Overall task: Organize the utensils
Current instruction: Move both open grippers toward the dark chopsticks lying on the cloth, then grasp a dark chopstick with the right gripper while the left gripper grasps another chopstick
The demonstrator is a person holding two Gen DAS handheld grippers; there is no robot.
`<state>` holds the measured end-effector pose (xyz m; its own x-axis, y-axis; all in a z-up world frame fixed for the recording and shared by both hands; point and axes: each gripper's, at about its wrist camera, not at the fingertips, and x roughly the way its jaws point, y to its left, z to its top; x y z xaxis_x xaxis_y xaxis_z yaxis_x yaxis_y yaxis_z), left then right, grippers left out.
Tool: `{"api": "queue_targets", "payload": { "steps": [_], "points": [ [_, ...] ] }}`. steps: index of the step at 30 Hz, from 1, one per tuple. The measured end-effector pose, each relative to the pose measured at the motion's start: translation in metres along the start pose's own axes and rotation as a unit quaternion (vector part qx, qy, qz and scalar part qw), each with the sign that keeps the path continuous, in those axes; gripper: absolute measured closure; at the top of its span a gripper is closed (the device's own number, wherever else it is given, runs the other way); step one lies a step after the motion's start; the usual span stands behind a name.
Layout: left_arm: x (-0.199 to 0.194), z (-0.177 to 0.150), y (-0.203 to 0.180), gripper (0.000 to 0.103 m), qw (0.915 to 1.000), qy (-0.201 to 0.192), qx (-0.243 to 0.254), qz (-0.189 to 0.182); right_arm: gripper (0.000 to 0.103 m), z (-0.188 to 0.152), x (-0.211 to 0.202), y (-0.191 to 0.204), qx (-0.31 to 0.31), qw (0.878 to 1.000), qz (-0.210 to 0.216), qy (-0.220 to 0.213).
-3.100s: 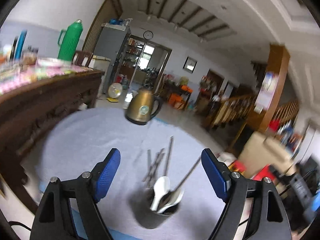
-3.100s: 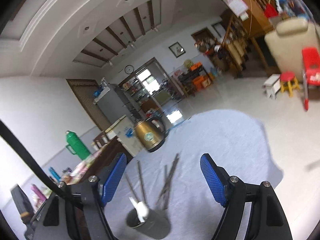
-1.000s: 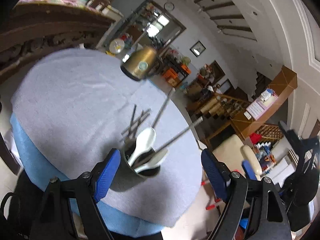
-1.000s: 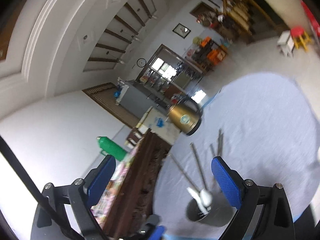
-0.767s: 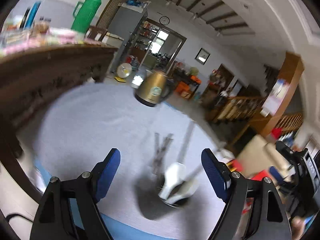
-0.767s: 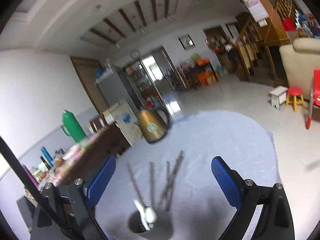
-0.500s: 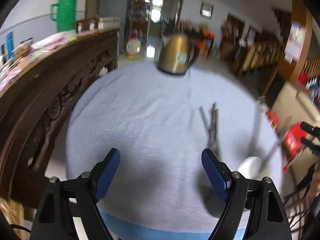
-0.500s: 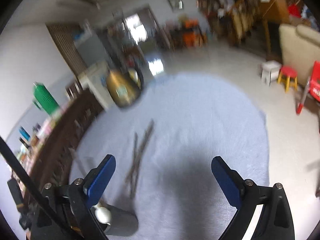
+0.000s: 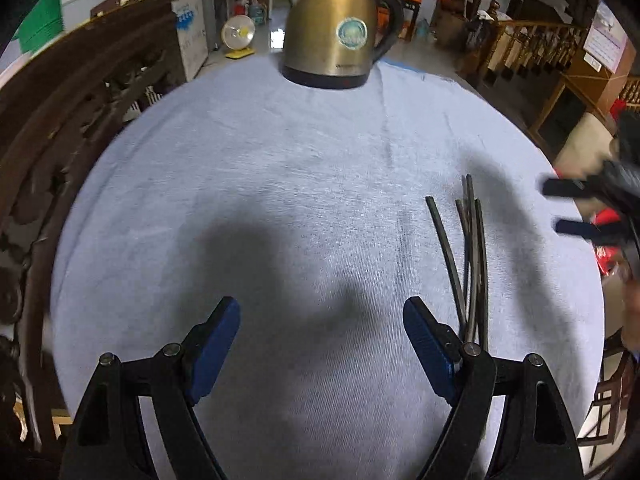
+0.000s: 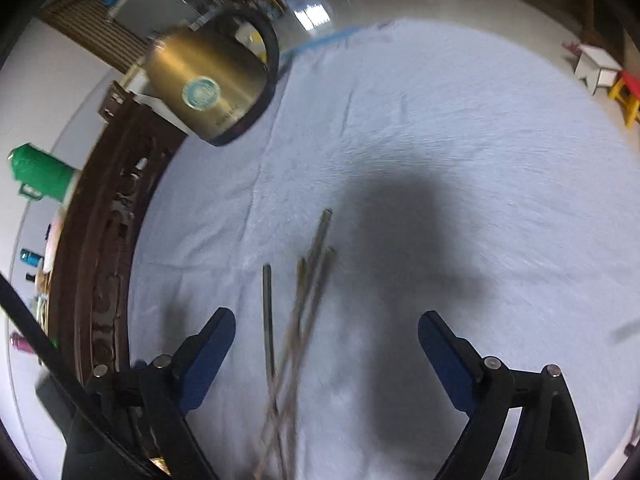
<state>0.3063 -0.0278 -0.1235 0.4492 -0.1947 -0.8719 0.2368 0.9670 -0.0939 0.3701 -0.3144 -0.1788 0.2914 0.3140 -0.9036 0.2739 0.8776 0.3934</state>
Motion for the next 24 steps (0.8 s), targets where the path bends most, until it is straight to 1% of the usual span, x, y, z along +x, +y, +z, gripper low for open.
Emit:
{"api": "queue_targets", "payload": {
  "steps": [1,2,4,5,6,7,8,9,10,11,12,13,15,16,17,18,19,22,24],
  "points": [
    [0.004,0.001,0.000,0.019,1.0000,0.002,0.003,0.003,0.011,0.011,0.014,0.004,0.000,1.000,-0.004,0.017],
    [0.008,0.003,0.001,0.019,1.0000,0.004,0.005,0.006,0.016,0.017,0.024,0.007,0.001,1.000,-0.009,0.026],
    [0.014,0.008,0.003,0.019,0.9999,0.008,0.005,0.009,0.018,0.029,0.044,0.013,-0.001,0.999,-0.027,0.038],
    [0.018,0.012,0.004,0.019,0.9999,0.010,0.005,0.009,0.022,0.033,0.050,0.015,-0.004,0.998,-0.037,0.045],
    [0.022,0.017,0.004,0.019,0.9999,0.011,0.005,0.008,0.031,0.036,0.058,0.018,-0.005,0.998,-0.044,0.053],
    [0.024,0.020,0.004,0.019,0.9999,0.010,0.006,0.009,0.037,0.040,0.066,0.019,0.000,0.997,-0.043,0.062],
    [0.026,0.025,0.002,0.019,0.9998,0.008,0.009,0.012,0.047,0.041,0.071,0.021,0.003,0.997,-0.041,0.069],
    [0.028,0.028,0.001,0.019,0.9997,0.007,0.014,0.017,0.051,0.043,0.077,0.022,0.004,0.996,-0.045,0.074],
    [0.030,0.031,-0.001,0.019,0.9995,0.008,0.019,0.026,0.052,0.044,0.080,0.024,0.005,0.996,-0.052,0.075],
    [0.031,0.033,-0.003,0.019,0.9992,0.011,0.021,0.033,0.053,0.045,0.084,0.026,0.007,0.996,-0.057,0.074],
    [0.032,0.034,-0.004,0.019,0.9992,0.011,0.023,0.030,0.057,0.047,0.083,0.029,0.004,0.996,-0.061,0.064],
    [0.032,0.033,-0.003,0.019,0.9993,0.011,0.024,0.026,0.061,0.049,0.085,0.031,0.000,0.996,-0.067,0.063],
    [0.033,0.031,-0.003,0.019,0.9992,0.015,0.027,0.027,0.070,0.048,0.087,0.037,-0.009,0.993,-0.101,0.060],
    [0.034,0.031,-0.003,0.019,0.9991,0.017,0.027,0.026,0.072,0.048,0.088,0.040,-0.015,0.992,-0.110,0.059],
    [0.035,0.032,-0.003,0.019,0.9992,0.017,0.024,0.026,0.078,0.046,0.089,0.044,-0.028,0.990,-0.125,0.059],
    [0.035,0.034,-0.003,0.019,0.9993,0.017,0.021,0.025,0.087,0.044,0.090,0.048,-0.041,0.987,-0.144,0.057],
    [0.036,0.036,-0.003,0.019,0.9994,0.017,0.019,0.025,0.091,0.042,0.091,0.050,-0.052,0.984,-0.158,0.054],
    [0.040,0.042,-0.012,0.019,0.9994,0.023,0.017,0.018,0.093,0.038,0.084,0.046,-0.056,0.986,-0.154,0.040],
    [0.044,0.045,-0.020,0.019,0.9991,0.029,0.023,0.018,0.094,0.033,0.071,0.038,-0.057,0.988,-0.140,0.008]
  ]
}}
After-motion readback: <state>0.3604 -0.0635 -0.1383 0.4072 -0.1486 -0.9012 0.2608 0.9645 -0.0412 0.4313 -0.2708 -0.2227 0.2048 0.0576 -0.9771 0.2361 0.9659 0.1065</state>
